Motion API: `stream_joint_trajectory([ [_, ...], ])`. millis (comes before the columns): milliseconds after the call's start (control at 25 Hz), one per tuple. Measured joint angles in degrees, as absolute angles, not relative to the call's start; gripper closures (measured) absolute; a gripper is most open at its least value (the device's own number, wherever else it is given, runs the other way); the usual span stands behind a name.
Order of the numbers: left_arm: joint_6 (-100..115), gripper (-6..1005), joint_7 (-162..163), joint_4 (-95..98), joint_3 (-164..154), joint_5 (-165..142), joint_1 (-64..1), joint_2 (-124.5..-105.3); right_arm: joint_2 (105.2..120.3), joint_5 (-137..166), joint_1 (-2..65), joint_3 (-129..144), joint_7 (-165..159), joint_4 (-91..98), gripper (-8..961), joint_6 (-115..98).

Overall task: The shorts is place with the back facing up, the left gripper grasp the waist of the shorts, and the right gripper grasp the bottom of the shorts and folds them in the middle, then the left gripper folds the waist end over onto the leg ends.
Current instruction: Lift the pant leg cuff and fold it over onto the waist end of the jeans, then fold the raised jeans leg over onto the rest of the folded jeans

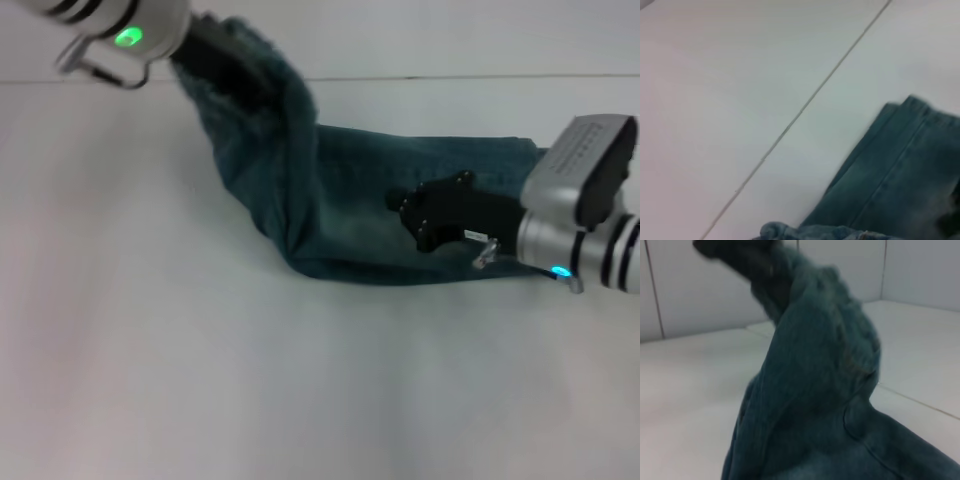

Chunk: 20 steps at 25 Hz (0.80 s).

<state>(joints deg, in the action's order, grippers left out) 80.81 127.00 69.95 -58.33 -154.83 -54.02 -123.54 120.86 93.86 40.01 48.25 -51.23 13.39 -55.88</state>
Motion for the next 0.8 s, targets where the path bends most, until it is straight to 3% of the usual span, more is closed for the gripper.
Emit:
stream_joint_trajectory([
  [200,82.7,904,132.4,69.7,-61.8,-156.2,-59.9,-123.8,120.99,90.5,43.4,48.2,-44.1,7.6,954,-51.5],
  [800,83.3,899,142.6,68.3,-69.1,-155.6,-68.2,-124.26,121.3,90.1,51.8,48.5,-37.9,0.5,953,-47.1],
])
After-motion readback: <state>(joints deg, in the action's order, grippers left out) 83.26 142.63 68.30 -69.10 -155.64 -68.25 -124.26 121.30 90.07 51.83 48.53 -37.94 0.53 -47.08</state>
